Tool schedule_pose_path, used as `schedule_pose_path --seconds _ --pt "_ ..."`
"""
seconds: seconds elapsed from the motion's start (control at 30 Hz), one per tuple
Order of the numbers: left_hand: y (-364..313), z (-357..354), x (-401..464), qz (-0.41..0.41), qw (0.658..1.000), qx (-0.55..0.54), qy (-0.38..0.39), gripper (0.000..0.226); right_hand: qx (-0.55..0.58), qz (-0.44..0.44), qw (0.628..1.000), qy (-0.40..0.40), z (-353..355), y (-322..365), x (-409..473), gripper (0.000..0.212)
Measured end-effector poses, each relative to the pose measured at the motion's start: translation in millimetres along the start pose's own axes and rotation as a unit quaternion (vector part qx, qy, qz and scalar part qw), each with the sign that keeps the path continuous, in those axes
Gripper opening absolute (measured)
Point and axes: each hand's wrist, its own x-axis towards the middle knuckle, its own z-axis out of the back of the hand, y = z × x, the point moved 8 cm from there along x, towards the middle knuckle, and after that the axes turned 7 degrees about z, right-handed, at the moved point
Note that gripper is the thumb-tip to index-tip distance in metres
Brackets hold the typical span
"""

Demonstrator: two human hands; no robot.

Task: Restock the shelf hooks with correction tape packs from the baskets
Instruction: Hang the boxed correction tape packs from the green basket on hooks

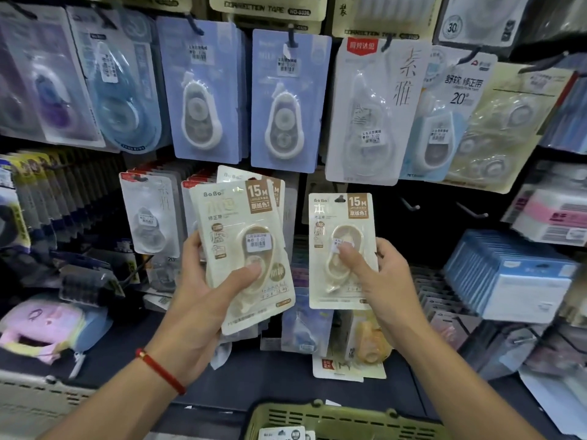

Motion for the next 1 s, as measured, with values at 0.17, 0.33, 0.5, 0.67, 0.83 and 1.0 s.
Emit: schedule_pose_path --seconds 0.17,0.33,0.5,0.67,0.83,1.0 --pt "-1 5 1 -0.01 1.0 0.026 -0.012 0.091 -0.038 0.0 0.998 -0.059 10 -38 -19 0.024" --pt "6 2 3 0.006 0.999 0.031 -0.005 0.093 -0.095 -0.002 0.989 -0.114 4 -66 32 0.006" --pt "14 -5 3 0.021 1.0 0.021 -0.006 0.092 -0.096 -0.124 0.978 -0.137 -5 -105 98 0.016" --pt "19 -10 1 0.045 0.999 0.023 0.018 0.088 -0.111 -0.188 0.973 -0.074 -11 -111 86 0.029" --pt "32 -14 4 0.087 0.995 -0.016 0.047 0.075 -0.016 0.0 0.994 0.111 -43 -27 15 0.03" --pt "40 -25 5 0.083 0.993 -0.031 0.079 0.079 -0.043 0.029 0.985 0.165 -57 8 -23 0.044"
